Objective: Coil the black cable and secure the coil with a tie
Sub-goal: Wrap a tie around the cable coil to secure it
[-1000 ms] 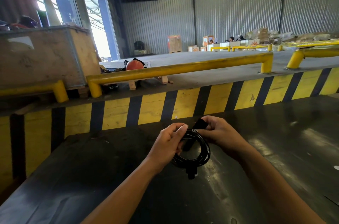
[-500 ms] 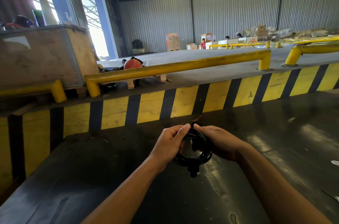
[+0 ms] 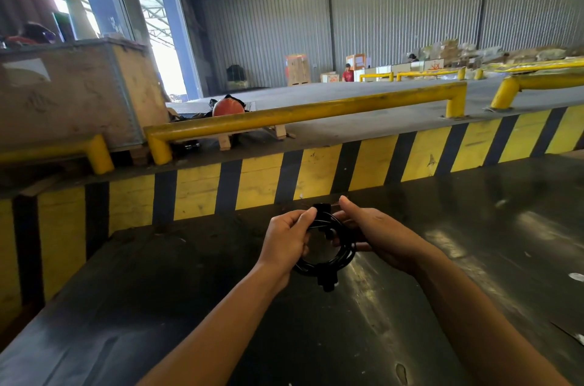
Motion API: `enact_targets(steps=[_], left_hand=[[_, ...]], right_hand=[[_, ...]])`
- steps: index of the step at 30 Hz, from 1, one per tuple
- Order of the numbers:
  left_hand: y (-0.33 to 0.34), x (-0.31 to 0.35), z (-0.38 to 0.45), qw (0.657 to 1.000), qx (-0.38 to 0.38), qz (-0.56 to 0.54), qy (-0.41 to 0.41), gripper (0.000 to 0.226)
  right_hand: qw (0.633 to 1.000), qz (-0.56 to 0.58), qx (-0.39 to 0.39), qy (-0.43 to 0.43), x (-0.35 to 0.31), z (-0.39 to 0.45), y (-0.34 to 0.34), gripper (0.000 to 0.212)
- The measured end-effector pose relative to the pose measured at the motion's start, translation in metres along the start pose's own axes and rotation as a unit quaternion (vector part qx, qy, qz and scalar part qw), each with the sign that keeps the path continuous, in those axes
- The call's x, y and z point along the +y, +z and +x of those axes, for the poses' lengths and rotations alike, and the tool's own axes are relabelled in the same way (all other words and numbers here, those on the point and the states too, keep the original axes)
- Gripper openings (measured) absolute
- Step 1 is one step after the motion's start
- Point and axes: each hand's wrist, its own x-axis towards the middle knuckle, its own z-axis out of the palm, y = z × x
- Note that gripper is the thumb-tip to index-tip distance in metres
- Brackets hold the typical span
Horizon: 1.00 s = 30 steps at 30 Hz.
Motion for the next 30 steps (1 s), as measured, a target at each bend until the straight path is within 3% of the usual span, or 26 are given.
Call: enact_targets(steps=[5,8,10,13,19,24,30], left_hand=[[-0.004,-0.002,0.003,1.000,0.022,-0.019,-0.010,0.027],[-0.004,-0.002,0.005,0.999,0.031,-0.020,-0.006,0.026],[-0.002,-0.003,0.005,1.000,0.027,-0.014,0.004,0.025],[-0.002,-0.003,0.001,0.998,0.011,0.028,0.057,0.024],[-0.006,0.001,-0.005,0.980,-0.029,0.100,0.168,0.021],[-0.006,-0.007,-0.004,0.979,-0.048,0.112,0.163,0.019],[-0.008,-0.011,-0.009,0.983,-0.092,0.103,0.122,0.012]], right_hand=[[0.975,-0.150,0.061,-0.151,-0.007,-0.011,0.004,0.067],[0.920,-0.307,0.119,-0.212,0.003,-0.008,0.016,0.053],[0.889,-0.332,0.178,-0.259,0.009,-0.006,0.023,0.034],[0.888,-0.267,0.229,-0.295,0.010,-0.005,0.023,0.017],[0.948,-0.082,0.199,-0.234,0.007,-0.005,0.019,0.012],[0.960,-0.013,0.170,-0.223,0.014,-0.006,0.019,0.011],[0.945,0.038,0.229,-0.231,0.023,-0.004,0.023,0.023]])
